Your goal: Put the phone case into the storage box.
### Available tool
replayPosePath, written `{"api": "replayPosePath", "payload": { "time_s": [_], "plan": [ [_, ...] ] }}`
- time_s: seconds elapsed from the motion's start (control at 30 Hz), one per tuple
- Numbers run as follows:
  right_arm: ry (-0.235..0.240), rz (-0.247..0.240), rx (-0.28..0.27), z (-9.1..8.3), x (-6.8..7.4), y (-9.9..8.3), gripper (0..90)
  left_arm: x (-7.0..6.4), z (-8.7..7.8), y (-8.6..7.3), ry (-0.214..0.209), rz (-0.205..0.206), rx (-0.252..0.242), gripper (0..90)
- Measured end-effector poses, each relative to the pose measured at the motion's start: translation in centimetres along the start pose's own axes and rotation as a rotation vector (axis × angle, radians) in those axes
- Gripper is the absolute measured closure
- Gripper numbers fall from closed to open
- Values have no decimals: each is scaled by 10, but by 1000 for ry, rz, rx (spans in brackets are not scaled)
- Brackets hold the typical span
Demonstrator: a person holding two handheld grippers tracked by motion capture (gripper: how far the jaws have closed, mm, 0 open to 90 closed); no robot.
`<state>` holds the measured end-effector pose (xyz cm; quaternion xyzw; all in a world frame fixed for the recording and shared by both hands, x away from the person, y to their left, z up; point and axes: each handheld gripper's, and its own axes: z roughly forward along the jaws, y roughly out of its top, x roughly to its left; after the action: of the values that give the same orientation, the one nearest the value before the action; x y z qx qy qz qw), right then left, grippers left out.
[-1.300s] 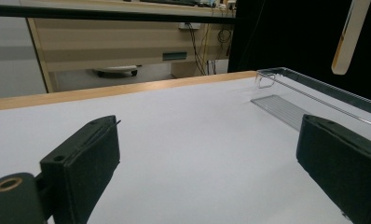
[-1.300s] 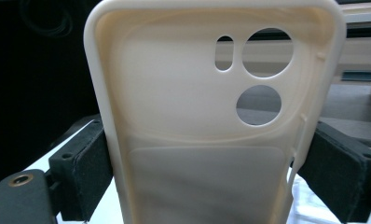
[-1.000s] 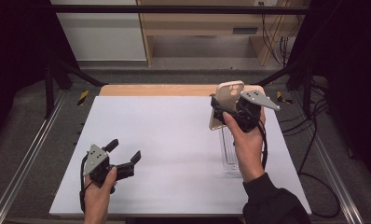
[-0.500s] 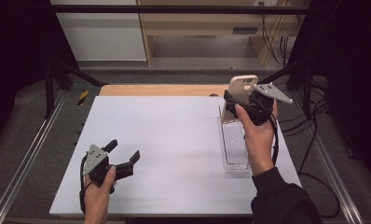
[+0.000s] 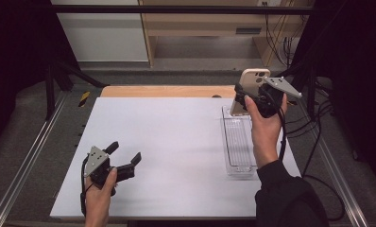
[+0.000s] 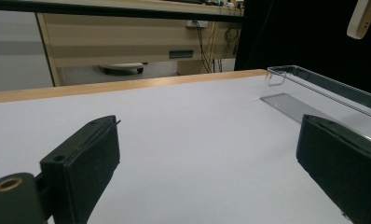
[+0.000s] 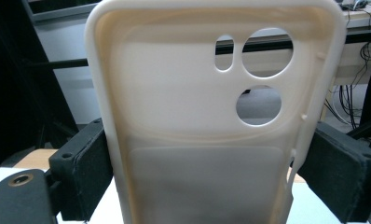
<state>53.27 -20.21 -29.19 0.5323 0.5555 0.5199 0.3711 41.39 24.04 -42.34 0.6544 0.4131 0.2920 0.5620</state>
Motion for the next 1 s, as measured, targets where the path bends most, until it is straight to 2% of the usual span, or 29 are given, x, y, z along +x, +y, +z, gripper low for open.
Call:
{"api": "replayPosePath", "payload": {
  "time_s": [0.87, 1.0],
  "plan": [
    [-50, -36, 27, 26, -8, -11, 113, 2, 2, -3, -2, -6, 8, 57],
    [-51, -16, 35, 33, -10, -14, 113, 2, 1, -4, -1, 1, 10, 57]
  ]
}}
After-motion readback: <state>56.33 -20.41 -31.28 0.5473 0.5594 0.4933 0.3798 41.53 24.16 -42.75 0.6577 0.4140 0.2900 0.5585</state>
